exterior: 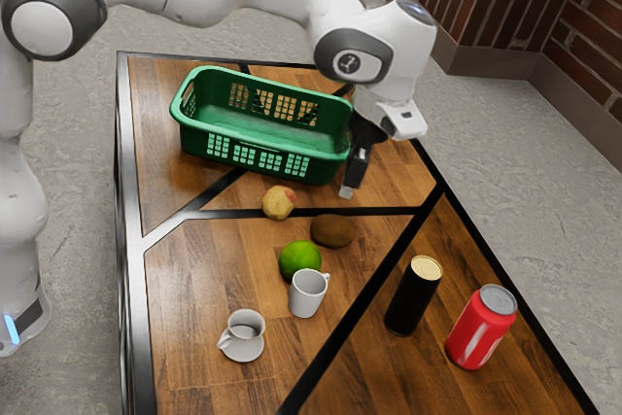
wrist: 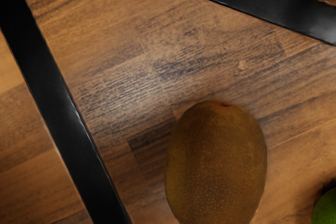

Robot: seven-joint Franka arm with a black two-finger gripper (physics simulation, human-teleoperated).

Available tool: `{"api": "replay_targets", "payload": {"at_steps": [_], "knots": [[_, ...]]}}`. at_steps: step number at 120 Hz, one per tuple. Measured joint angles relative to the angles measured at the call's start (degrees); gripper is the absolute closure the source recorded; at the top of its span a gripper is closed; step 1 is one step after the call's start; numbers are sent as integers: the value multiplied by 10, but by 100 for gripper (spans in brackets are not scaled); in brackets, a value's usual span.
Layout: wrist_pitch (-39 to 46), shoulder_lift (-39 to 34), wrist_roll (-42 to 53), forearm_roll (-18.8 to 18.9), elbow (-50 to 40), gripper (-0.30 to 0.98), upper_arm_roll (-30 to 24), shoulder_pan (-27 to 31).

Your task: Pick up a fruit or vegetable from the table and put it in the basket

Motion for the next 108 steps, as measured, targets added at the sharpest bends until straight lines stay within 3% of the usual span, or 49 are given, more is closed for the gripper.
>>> {"api": "replay_targets", "payload": {"at_steps": [15, 108], "knots": [[6, 2, 0, 3, 2, 0, -4, -42], [48, -3, -28, 2, -71, 0, 15, -26]]}}
